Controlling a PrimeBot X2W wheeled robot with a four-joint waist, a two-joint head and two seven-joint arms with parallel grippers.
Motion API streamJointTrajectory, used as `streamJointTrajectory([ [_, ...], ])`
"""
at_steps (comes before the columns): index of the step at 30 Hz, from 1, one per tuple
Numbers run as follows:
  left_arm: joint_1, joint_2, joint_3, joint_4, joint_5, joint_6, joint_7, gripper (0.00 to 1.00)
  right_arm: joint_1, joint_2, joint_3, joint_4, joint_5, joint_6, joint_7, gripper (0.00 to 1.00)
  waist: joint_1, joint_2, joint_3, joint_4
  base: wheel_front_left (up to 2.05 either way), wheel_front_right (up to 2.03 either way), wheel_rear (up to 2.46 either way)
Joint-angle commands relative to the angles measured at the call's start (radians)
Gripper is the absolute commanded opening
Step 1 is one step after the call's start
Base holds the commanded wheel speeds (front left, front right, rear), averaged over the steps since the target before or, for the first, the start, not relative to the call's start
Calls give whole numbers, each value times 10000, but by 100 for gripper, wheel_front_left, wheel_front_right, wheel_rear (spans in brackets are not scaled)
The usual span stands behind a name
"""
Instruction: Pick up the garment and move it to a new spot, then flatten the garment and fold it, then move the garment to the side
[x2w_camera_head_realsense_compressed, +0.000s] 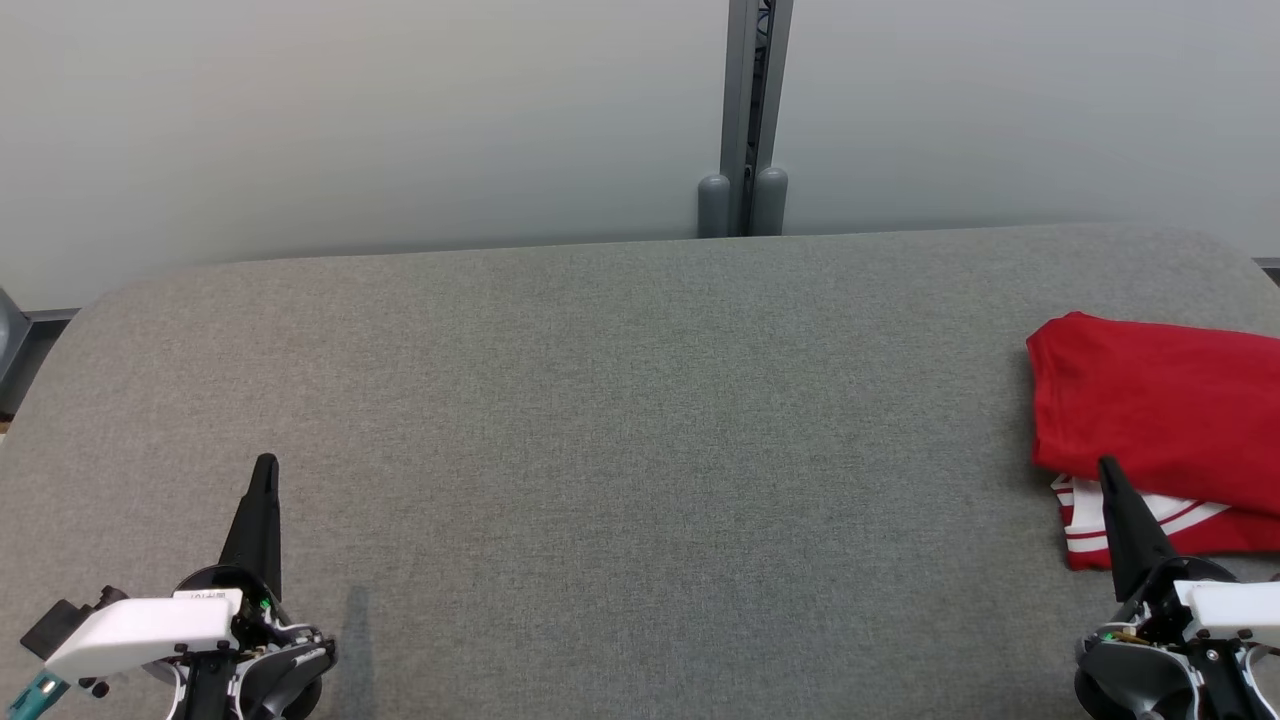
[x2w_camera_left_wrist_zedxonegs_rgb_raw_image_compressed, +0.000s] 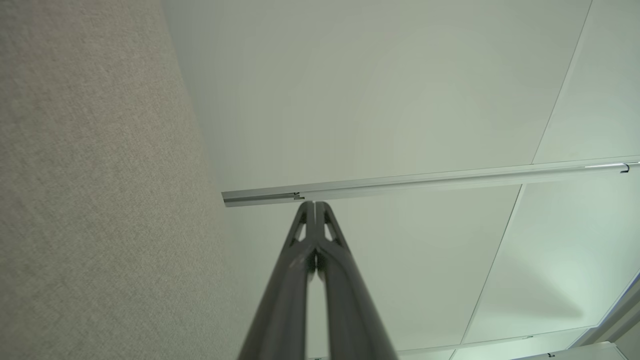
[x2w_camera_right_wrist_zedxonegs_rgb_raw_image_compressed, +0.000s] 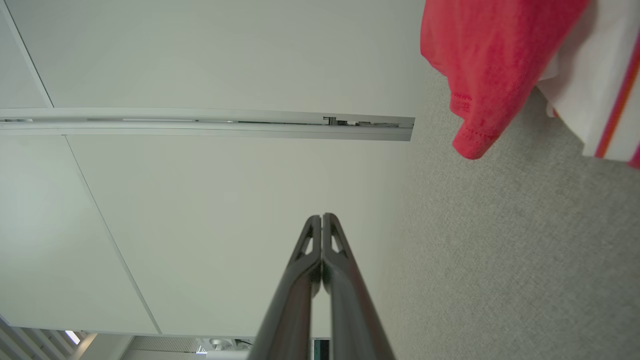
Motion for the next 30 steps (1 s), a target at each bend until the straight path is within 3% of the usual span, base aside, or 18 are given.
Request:
streamJointTrajectory([
  [1, -148, 44, 40, 4, -10, -47, 37, 0, -88, -41, -8, -28, 23, 2, 36, 0, 0, 0, 0, 0, 0, 0, 0],
  [30, -148, 44, 38, 2, -12, -35, 35, 0, -88, -41, -7, -29, 23, 2, 34, 0, 0, 0, 0, 0, 0, 0, 0],
])
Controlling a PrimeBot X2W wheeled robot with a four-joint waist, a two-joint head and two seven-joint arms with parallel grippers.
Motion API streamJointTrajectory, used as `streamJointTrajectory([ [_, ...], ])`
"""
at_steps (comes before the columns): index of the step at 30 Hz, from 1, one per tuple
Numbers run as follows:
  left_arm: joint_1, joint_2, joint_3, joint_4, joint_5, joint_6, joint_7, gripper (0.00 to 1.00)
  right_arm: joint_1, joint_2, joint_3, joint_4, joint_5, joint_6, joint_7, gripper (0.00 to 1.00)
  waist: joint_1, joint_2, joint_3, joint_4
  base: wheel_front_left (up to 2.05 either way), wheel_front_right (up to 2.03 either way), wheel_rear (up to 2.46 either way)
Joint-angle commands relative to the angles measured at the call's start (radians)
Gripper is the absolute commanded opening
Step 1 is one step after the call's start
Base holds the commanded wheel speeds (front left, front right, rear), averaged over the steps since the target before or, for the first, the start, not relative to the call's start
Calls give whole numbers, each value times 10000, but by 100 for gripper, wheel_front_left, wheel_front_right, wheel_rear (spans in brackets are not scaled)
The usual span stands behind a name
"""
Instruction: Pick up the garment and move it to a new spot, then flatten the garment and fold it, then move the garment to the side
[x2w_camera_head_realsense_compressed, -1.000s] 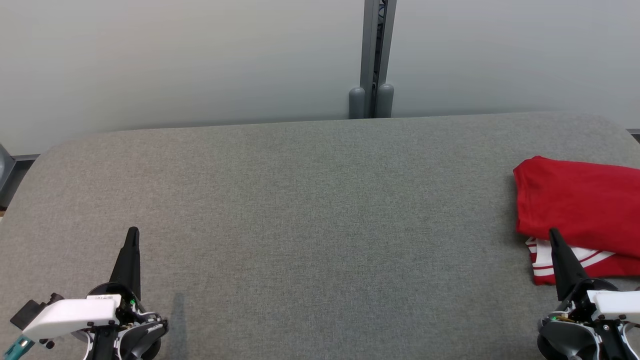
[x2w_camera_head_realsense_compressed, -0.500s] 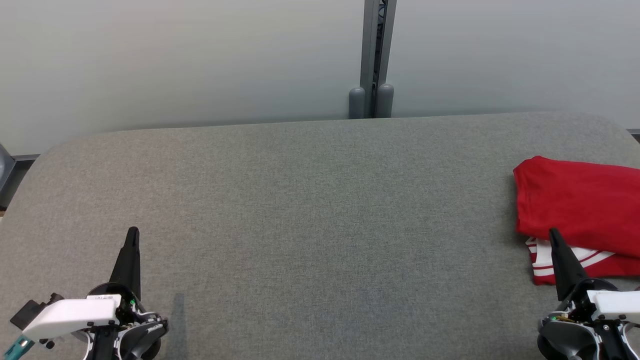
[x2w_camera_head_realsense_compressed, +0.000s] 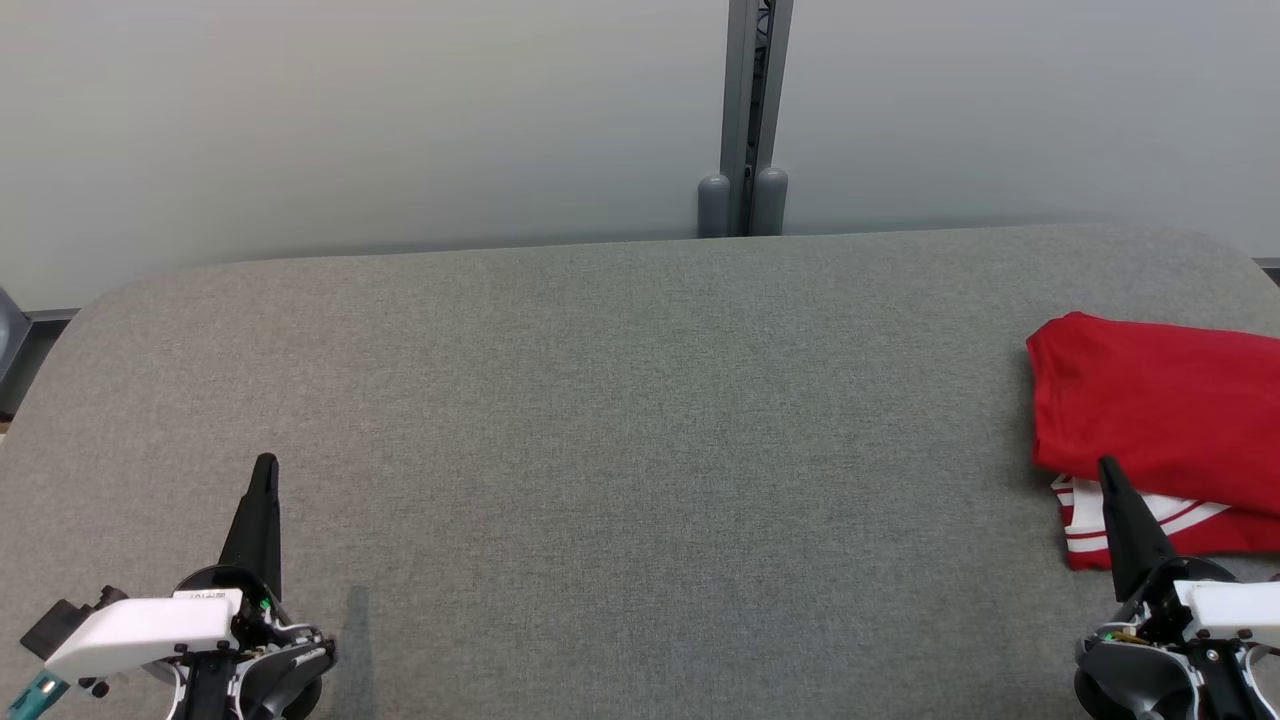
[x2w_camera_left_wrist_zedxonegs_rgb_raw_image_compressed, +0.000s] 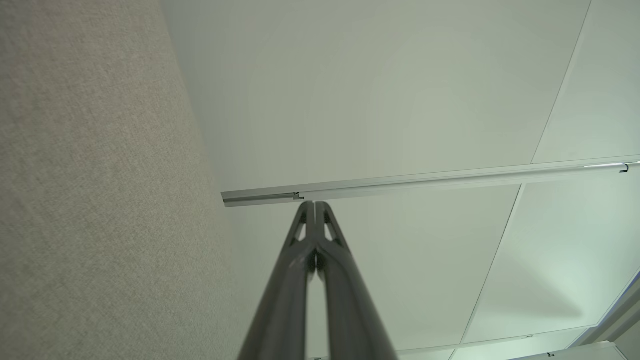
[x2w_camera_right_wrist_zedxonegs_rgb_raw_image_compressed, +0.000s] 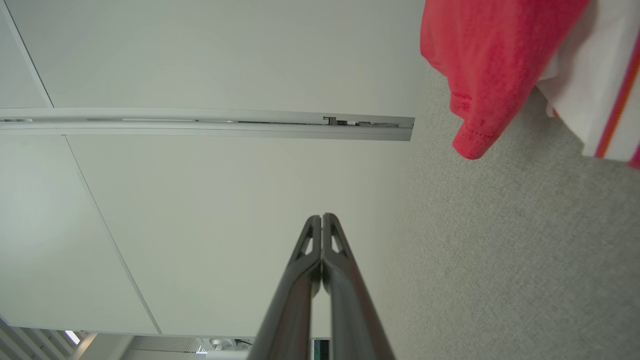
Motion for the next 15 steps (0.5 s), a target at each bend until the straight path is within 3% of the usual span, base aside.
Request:
streamJointTrajectory([
  [1, -148, 44, 38, 2, -12, -20, 35, 0, -88, -41, -9, -29, 21, 0, 34, 0, 0, 0, 0, 0, 0, 0, 0],
  [15, -148, 44, 37, 2, -12, -20, 34, 0, -88, -41, -8, -29, 22, 0, 33, 0, 0, 0, 0, 0, 0, 0, 0],
])
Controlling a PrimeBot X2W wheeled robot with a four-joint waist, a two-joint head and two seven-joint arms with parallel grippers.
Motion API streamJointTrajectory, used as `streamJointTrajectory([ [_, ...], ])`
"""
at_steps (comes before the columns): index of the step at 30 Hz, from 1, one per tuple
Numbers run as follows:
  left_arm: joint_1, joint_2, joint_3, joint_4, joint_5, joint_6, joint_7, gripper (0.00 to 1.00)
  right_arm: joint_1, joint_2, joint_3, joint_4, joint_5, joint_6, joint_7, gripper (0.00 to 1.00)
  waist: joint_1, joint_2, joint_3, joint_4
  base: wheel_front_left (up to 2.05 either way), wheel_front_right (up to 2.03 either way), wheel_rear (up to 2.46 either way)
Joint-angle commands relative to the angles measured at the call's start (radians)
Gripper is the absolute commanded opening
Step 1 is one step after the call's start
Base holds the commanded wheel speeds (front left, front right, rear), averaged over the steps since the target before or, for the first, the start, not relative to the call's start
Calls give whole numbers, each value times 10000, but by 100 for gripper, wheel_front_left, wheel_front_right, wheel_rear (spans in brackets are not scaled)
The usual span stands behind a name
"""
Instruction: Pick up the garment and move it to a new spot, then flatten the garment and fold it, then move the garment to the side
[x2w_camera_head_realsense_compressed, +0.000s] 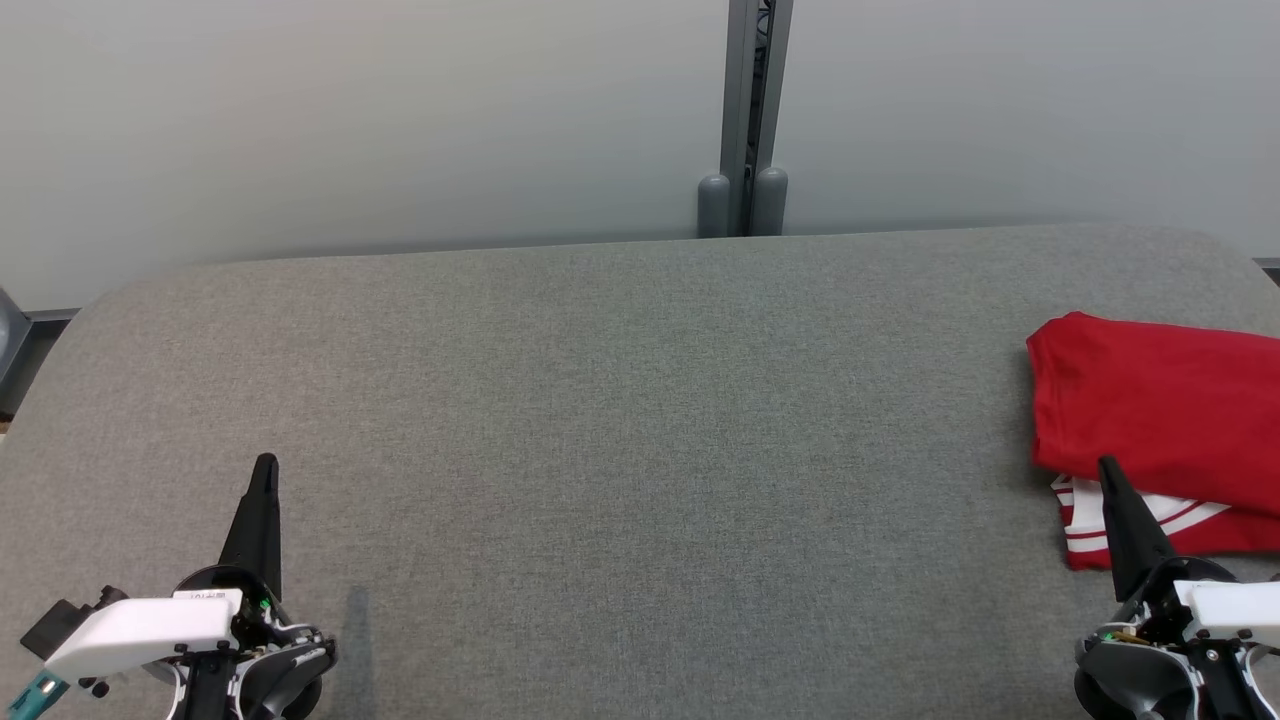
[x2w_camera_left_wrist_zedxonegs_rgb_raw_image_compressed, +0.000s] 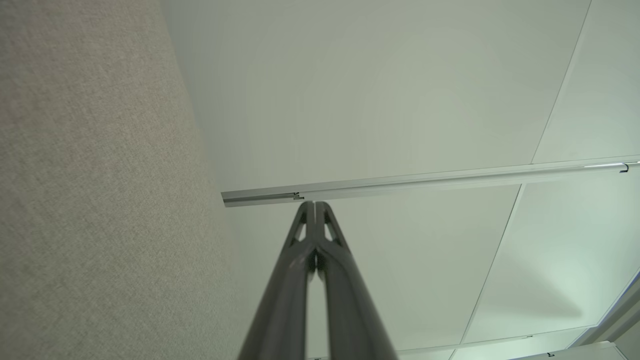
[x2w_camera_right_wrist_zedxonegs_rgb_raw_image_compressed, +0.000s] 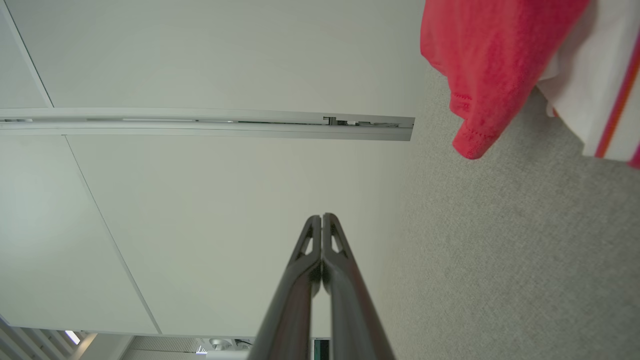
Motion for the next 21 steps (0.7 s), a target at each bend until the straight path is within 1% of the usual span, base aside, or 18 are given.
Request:
streamJointTrajectory([
  [1, -148, 44, 37, 2, -12, -20, 34, 0, -88, -41, -10, -29, 22, 0, 33, 0, 0, 0, 0, 0, 0, 0, 0],
  [21, -148, 44, 36, 2, -13, -20, 34, 0, -88, -41, -10, -29, 23, 0, 32, 0, 0, 0, 0, 0, 0, 0, 0],
])
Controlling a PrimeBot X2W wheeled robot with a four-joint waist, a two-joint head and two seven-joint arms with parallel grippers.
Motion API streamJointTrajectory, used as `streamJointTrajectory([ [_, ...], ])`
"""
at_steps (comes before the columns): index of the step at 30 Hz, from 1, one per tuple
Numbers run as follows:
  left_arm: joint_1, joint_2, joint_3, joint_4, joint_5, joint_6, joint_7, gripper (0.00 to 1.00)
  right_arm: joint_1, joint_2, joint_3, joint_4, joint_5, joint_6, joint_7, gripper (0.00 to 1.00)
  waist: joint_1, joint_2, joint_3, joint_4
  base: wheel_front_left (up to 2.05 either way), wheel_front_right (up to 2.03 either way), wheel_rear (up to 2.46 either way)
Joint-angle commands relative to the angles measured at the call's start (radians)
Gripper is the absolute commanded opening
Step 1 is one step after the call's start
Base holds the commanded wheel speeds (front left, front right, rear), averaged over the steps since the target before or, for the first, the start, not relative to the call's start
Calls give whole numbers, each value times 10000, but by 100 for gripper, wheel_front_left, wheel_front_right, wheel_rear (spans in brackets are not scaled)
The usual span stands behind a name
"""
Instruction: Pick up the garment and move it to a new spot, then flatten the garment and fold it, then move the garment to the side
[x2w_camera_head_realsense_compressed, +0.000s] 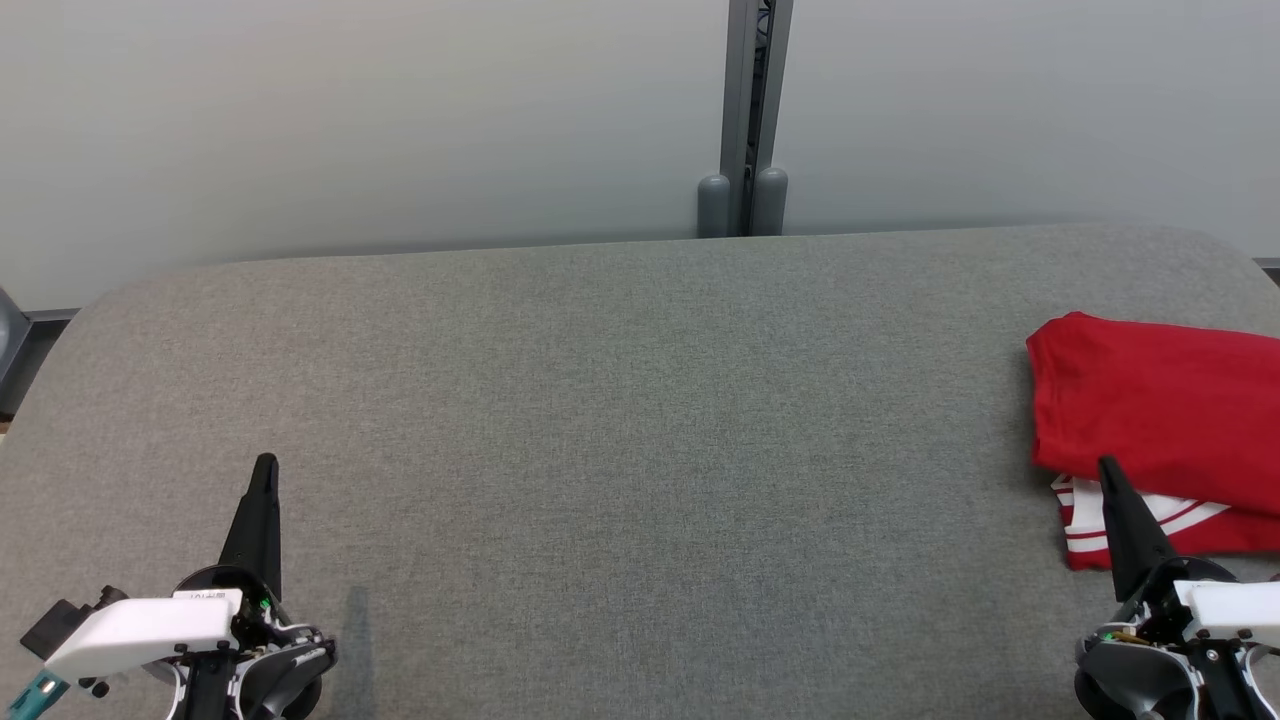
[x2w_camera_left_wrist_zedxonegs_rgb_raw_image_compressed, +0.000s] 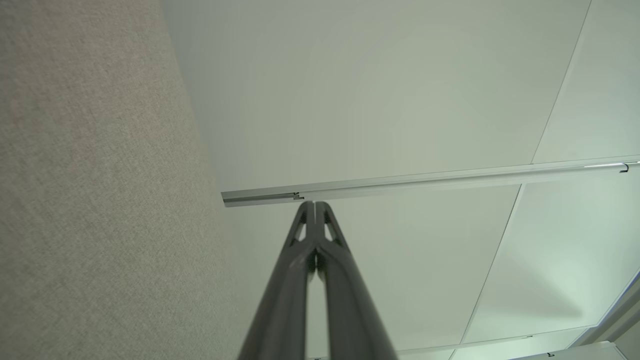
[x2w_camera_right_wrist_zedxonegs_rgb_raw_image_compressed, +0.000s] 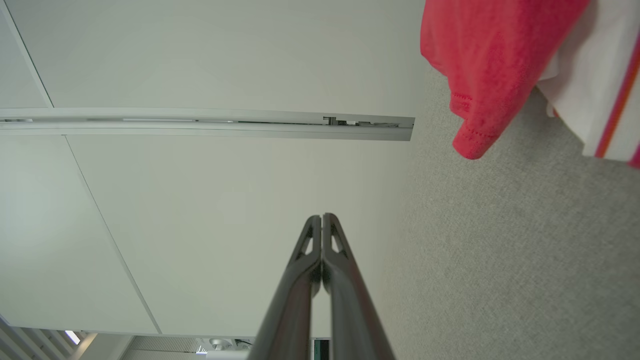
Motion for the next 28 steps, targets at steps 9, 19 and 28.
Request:
streamJointTrajectory([
  [9, -148, 44, 36, 4, -13, -20, 33, 0, -89, -41, -10, -29, 23, 0, 31, 0, 0, 0, 0, 0, 0, 0, 0],
  [19, -148, 44, 36, 4, -13, -20, 33, 0, -89, -41, -9, -29, 23, 0, 31, 0, 0, 0, 0, 0, 0, 0, 0],
  [28, -148, 44, 35, 3, -13, -20, 33, 0, -89, -41, -9, -27, 24, 0, 31, 0, 0, 0, 0, 0, 0, 0, 0],
])
